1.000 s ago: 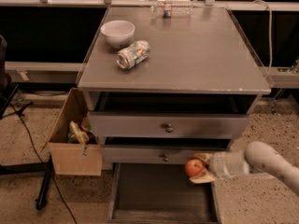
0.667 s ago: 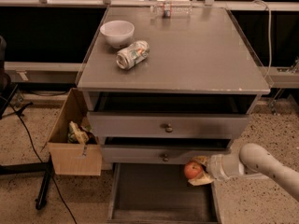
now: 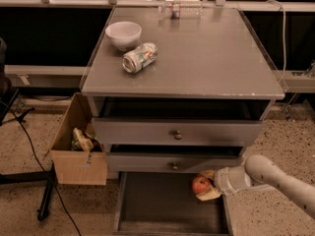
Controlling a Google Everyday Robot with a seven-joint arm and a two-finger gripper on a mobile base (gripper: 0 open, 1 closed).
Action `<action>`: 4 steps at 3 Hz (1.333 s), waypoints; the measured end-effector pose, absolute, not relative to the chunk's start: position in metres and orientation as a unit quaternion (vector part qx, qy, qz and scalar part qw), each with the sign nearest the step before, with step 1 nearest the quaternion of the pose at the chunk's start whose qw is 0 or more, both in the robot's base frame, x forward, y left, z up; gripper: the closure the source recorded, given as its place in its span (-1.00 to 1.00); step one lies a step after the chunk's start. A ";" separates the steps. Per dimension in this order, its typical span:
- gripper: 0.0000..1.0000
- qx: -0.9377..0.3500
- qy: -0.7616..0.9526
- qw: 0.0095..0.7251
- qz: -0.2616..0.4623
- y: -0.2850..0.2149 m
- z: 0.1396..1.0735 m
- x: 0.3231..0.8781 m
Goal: Place apple into bottom drawer
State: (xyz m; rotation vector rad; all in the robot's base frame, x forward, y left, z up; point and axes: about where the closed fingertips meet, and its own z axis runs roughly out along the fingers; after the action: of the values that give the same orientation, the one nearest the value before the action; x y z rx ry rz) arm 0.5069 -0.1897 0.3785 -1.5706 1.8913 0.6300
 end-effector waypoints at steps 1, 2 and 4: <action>1.00 -0.599 0.709 0.286 0.239 -0.184 0.358 0.499; 1.00 -0.601 0.708 0.278 0.244 -0.182 0.327 0.494; 1.00 -0.599 0.688 0.315 0.262 -0.184 0.270 0.493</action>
Offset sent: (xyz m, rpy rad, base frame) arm -0.0192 0.0066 -0.0872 -0.0244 0.0461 0.0386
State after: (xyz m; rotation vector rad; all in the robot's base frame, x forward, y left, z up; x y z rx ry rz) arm 0.4930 -0.1843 0.2701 -1.5788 1.8115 0.6890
